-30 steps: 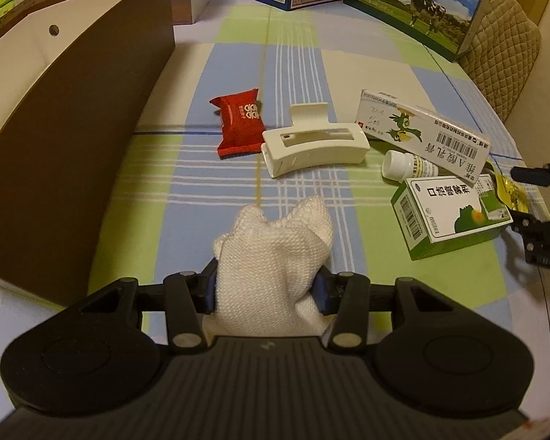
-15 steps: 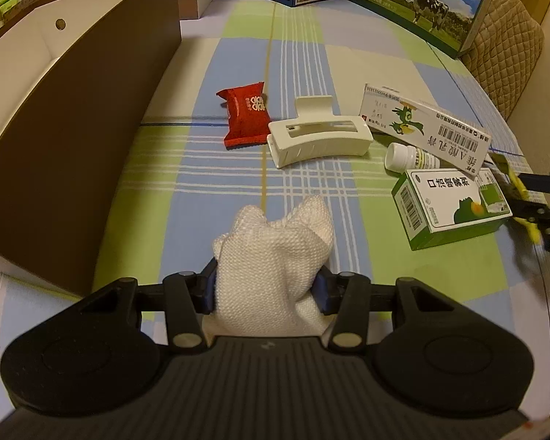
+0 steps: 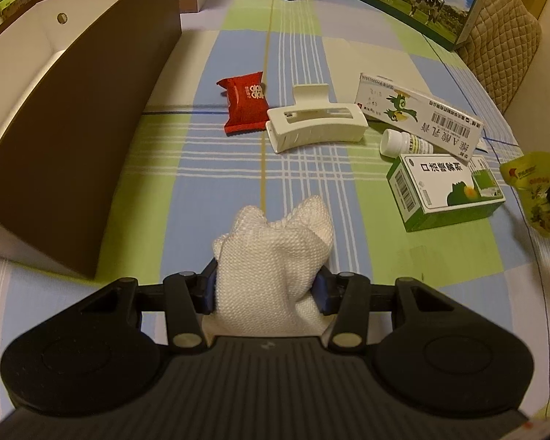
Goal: Organize objects
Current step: 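Lift and carry the towel and yellow packet over the open box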
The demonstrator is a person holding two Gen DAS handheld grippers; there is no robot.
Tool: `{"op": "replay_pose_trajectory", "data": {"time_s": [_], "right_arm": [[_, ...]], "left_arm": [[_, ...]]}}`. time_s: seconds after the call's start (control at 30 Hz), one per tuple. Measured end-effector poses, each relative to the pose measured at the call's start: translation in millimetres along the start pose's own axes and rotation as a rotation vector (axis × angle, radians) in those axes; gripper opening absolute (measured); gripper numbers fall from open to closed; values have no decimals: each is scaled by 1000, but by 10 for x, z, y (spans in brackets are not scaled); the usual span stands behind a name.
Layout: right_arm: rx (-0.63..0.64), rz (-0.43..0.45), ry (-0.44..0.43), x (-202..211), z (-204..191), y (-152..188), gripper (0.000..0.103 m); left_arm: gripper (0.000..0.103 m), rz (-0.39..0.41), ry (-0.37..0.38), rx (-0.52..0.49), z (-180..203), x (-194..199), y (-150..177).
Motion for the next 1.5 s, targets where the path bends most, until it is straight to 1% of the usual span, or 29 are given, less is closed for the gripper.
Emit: {"op": "replay_pose_trajectory", "data": {"time_s": [0.2,0.5,0.67,0.9,1.0,1.17,1.3,1.5], "right_arm": [[-15,-20,-6,7,-97,21,27],[-2,-14,-56,82,-389,-16,27],[11,-2,-62,100,-627,-26,27],[8,13,-54,76,-1046,-36,27],[20,24,-57,57,-1273,-70,27],[38,54,-85,21,-1685,-170,27],[68,70,-115,-62,-2023,-269,27],[129,86,-174,-254,-2540,-417,27]], "left_arm": [[43,-1,4,9,-4,87,59],[43,28,20,20,-10,432,73],[43,60,58,11,-54,654,47],[43,96,122,-35,-185,921,-47],[43,103,143,-51,-303,1038,-104],[43,147,161,-62,-582,1257,-206],[43,176,152,-58,-845,1402,-277],[43,203,119,-32,-1304,1526,-354]]}}
Point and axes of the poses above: each gripper's, at about its wrist camera, not at the fingertips, and x roughly against the way its jaws point, z to its right, y to its underside, the point moved 3 cm from there along -x, roughly the way its jaws point, and after that the axes turned 1 degree about y, right-handed, at the moved point
